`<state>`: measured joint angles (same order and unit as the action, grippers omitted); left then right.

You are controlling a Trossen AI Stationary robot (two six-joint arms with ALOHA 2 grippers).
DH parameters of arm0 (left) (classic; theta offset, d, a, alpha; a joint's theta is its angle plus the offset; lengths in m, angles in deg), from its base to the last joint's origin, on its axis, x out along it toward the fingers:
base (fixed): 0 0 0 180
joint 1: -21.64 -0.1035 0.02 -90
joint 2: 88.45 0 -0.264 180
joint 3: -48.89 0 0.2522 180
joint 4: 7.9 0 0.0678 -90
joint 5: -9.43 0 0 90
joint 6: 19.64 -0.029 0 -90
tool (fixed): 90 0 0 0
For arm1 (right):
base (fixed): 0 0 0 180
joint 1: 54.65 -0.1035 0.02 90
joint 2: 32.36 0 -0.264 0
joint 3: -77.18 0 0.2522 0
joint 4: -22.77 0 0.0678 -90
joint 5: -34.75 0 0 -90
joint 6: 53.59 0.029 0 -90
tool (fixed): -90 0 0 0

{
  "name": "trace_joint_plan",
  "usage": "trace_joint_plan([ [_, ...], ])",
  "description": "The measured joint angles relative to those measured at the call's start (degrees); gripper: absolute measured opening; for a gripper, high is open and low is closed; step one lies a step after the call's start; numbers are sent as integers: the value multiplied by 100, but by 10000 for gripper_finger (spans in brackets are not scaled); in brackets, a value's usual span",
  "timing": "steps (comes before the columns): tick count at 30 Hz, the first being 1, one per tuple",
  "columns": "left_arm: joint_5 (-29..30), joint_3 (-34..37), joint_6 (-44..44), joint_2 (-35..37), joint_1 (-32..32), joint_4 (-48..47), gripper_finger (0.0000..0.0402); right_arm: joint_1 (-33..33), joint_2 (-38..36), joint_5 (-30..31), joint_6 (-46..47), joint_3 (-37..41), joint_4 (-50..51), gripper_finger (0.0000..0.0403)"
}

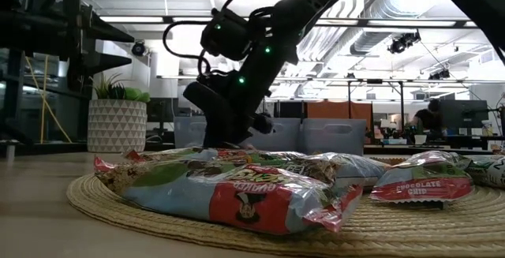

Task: Pick and place Granola Bars by type
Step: Put the red granola bar into the middle black bin

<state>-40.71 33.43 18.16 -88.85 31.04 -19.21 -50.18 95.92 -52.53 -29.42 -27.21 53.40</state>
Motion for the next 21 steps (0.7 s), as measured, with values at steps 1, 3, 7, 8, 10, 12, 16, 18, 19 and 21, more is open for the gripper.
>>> trace_joint_plan([
  [1,0,0,0,0,-1,0,211,-1,11,-87,-21,-56,-16,83],
  [3,0,0,0,0,1,0,211,-16,14,-119,-100,-171,-57,83],
  [7,2,0,0,0,-1,0,211,-13,12,-113,-247,-508,-126,82],
  [8,2,0,0,0,0,0,211,-9,12,-111,-267,-609,-130,82],
  [10,2,0,0,0,0,0,211,1,10,-79,-327,-821,-139,82],
  [12,2,0,0,0,1,0,211,2,10,-67,-380,-1091,-138,82],
  [16,2,0,0,0,-1,0,211,11,4,-1,-512,-1724,-118,82],
  [18,2,0,0,0,-1,0,211,43,-3,88,-519,-2065,-22,82],
  [19,2,0,0,0,-1,0,211,71,-3,130,-519,-2244,21,82],
  [21,2,0,0,0,0,0,211,123,-3,166,-519,-2593,107,82],
])
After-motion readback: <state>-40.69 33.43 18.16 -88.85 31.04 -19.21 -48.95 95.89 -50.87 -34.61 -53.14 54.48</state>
